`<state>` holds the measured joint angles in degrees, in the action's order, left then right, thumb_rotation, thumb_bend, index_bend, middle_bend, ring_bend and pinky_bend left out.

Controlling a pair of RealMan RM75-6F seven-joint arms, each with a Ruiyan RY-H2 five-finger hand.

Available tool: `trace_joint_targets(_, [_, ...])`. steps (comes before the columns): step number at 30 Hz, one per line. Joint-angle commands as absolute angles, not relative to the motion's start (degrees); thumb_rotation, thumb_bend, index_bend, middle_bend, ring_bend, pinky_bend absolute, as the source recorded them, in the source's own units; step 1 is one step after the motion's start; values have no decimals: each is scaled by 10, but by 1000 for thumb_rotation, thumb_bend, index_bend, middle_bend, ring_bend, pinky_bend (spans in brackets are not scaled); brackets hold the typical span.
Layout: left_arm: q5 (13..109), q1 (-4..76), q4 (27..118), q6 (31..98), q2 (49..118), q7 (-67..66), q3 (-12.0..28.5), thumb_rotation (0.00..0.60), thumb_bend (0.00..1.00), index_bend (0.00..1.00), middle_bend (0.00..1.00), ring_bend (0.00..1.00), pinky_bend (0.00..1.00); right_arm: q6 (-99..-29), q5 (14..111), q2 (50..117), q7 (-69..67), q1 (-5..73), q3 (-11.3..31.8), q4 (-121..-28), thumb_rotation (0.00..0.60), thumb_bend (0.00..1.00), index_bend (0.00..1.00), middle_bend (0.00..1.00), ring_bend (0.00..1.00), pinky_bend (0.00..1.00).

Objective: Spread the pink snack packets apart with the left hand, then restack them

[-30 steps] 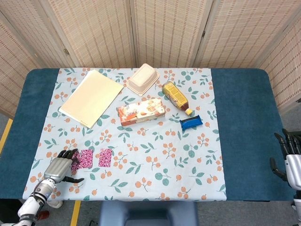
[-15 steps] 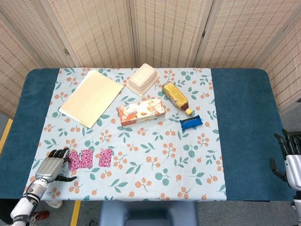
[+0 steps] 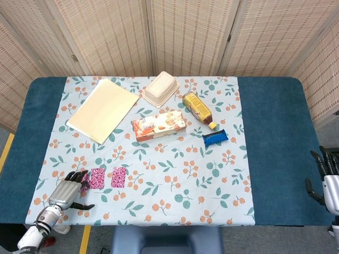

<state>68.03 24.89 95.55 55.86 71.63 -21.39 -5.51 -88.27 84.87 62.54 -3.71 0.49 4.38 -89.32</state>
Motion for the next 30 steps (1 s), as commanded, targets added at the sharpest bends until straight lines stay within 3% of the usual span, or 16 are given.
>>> trace_joint_targets(1, [683, 248, 958, 560, 718, -218, -57, 315, 156, 340, 0, 0, 0, -882, 848, 626, -38, 5, 44, -892, 600, 497, 87, 0, 0, 0])
trace_joint_targets(30, [652, 228, 942, 577, 700, -203, -43, 315, 156, 341, 0, 0, 0, -886, 854, 625, -35, 4, 44, -895, 600, 496, 87, 0, 0, 0])
